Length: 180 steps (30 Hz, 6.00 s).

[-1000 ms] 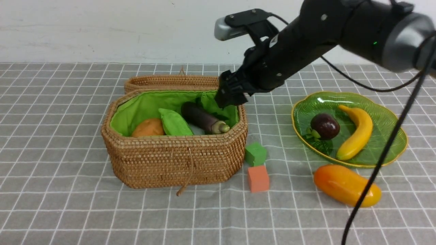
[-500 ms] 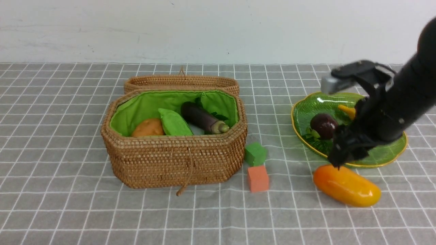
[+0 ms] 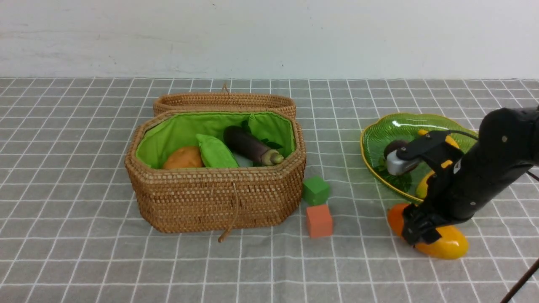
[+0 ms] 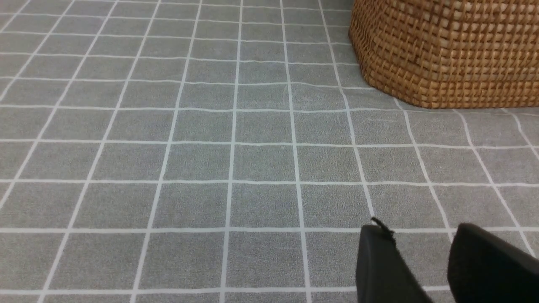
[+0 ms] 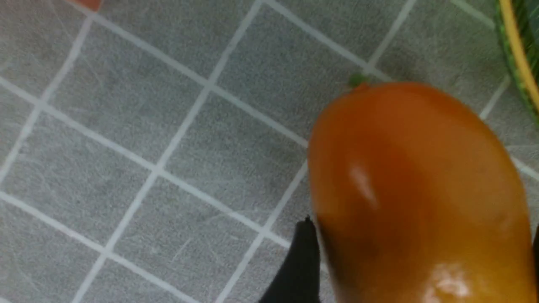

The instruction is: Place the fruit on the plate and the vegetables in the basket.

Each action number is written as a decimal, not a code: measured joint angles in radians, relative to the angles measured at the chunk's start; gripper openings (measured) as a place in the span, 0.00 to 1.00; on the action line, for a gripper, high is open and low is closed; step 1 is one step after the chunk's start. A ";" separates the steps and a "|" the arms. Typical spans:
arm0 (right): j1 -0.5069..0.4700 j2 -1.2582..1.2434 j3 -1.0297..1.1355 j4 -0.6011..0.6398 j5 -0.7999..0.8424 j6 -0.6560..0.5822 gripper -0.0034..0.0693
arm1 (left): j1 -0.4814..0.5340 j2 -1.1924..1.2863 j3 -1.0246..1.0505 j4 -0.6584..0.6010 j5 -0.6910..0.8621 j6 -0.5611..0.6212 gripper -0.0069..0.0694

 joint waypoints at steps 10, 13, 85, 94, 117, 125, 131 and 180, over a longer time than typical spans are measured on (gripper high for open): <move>0.000 -0.054 -0.013 0.053 0.150 -0.074 0.81 | 0.000 0.000 0.000 0.000 0.000 0.000 0.40; 0.000 -0.121 -0.050 0.108 0.175 -0.076 0.81 | 0.000 0.000 0.000 0.000 0.000 0.000 0.40; -0.369 -1.606 0.227 0.050 0.344 0.342 0.03 | 0.000 0.000 0.000 0.000 0.000 0.000 0.40; -0.378 -1.758 0.315 0.059 0.332 0.341 0.03 | 0.000 0.000 0.000 0.000 0.000 0.000 0.40; -0.216 -1.779 1.113 -0.101 -0.244 0.341 0.05 | 0.000 0.000 0.000 0.000 0.000 0.000 0.40; -0.213 -1.779 1.122 -0.105 -0.282 0.341 0.05 | 0.000 0.000 0.000 0.000 0.000 0.000 0.40; -0.212 -1.779 1.122 -0.106 -0.283 0.341 0.05 | 0.000 0.000 0.000 0.000 0.000 0.000 0.40; -0.212 -1.779 1.122 -0.106 -0.283 0.341 0.10 | 0.000 0.000 0.000 0.000 0.000 0.000 0.40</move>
